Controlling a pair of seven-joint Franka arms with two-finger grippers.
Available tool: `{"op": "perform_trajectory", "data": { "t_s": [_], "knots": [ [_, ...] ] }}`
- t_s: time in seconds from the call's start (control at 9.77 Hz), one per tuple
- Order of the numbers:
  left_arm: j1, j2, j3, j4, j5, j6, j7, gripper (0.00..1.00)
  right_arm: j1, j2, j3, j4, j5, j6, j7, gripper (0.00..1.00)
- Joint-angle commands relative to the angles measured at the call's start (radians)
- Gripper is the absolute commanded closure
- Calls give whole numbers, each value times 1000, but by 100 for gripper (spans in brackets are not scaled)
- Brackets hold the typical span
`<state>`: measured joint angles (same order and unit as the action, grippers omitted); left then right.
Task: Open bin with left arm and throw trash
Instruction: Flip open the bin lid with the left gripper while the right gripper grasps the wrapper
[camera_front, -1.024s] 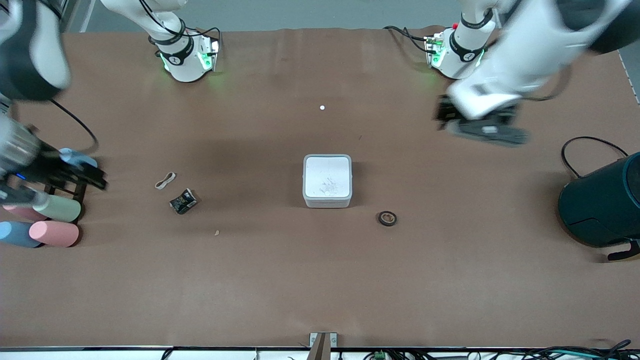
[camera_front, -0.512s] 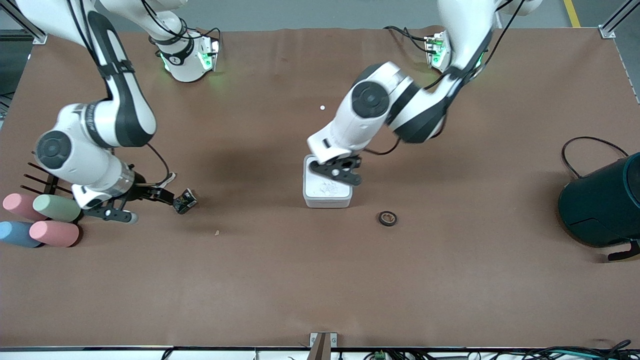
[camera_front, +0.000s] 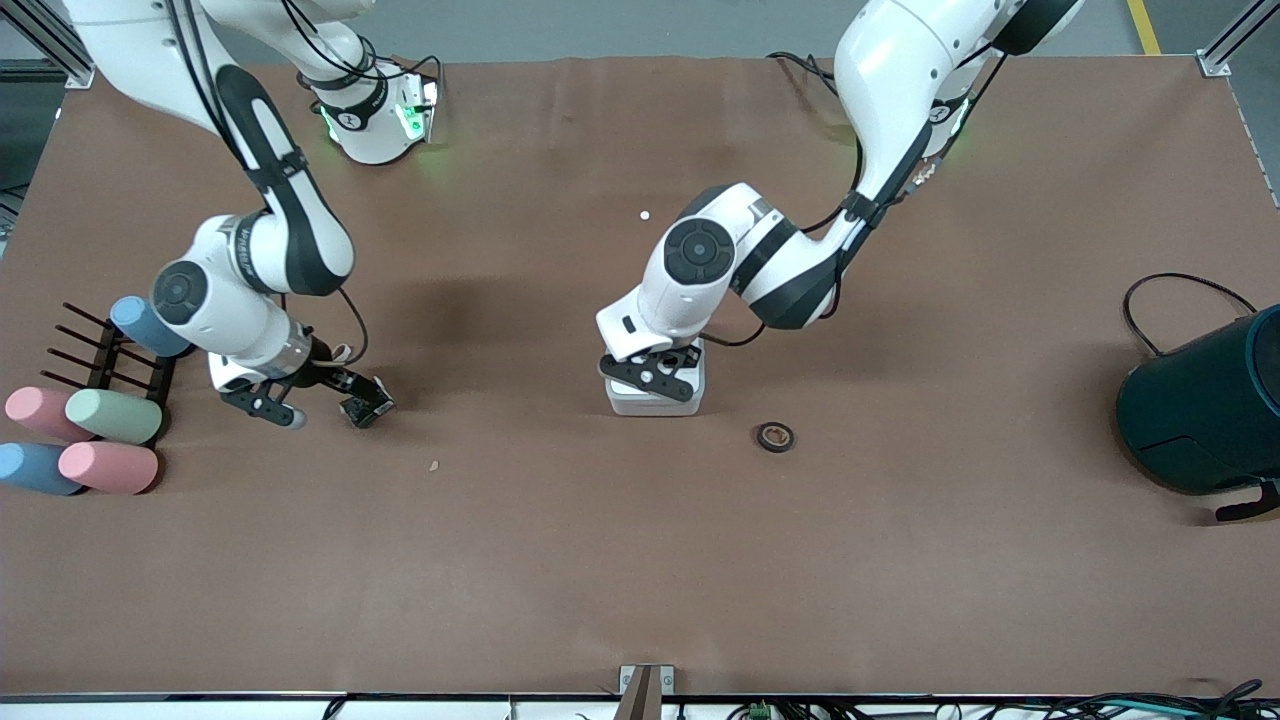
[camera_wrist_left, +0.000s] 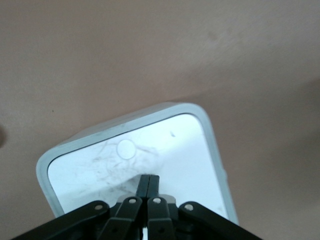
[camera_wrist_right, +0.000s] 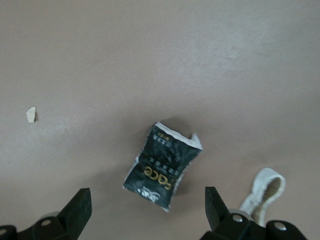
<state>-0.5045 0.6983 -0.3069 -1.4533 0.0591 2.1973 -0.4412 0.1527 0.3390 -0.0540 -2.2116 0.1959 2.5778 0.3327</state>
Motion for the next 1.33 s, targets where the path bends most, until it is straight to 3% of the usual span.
{"op": "perform_trajectory", "data": {
  "t_s": [0.0, 0.2, 0.51, 0.61, 0.72, 0.82, 0.92, 1.02, 1.23],
  "knots": [
    [0, 16, 2, -30, 22, -7, -22, 100, 18, 60, -1, -2, 23, 62, 25, 0],
    [6, 21, 12, -28, 27, -19, -16, 100, 10, 81, -3, 4, 23, 84, 25, 0],
    [133, -135, 22, -16, 56, -222, 34, 100, -4, 132, -4, 61, 25, 119, 25, 4],
    [176, -147, 23, -18, 77, -267, 85, 99, -8, 135, -4, 61, 25, 142, 23, 28],
    [226, -135, 23, -25, 84, -280, 186, 93, -7, 143, -4, 63, 23, 140, 11, 52],
    [240, -96, 25, -28, 105, -268, 209, 57, 8, 149, -6, 63, 22, 139, 8, 69],
    [241, -56, 23, -41, 186, -230, 208, 4, 13, 149, -4, 61, 20, 136, 8, 88],
    [242, -42, 22, -106, 212, -135, 208, 1, 31, 147, -4, 59, 20, 136, 6, 99],
    [265, -36, 28, -215, 219, 63, 210, 0, 77, 117, -4, 73, 20, 133, 12, 100]
  ]
}}
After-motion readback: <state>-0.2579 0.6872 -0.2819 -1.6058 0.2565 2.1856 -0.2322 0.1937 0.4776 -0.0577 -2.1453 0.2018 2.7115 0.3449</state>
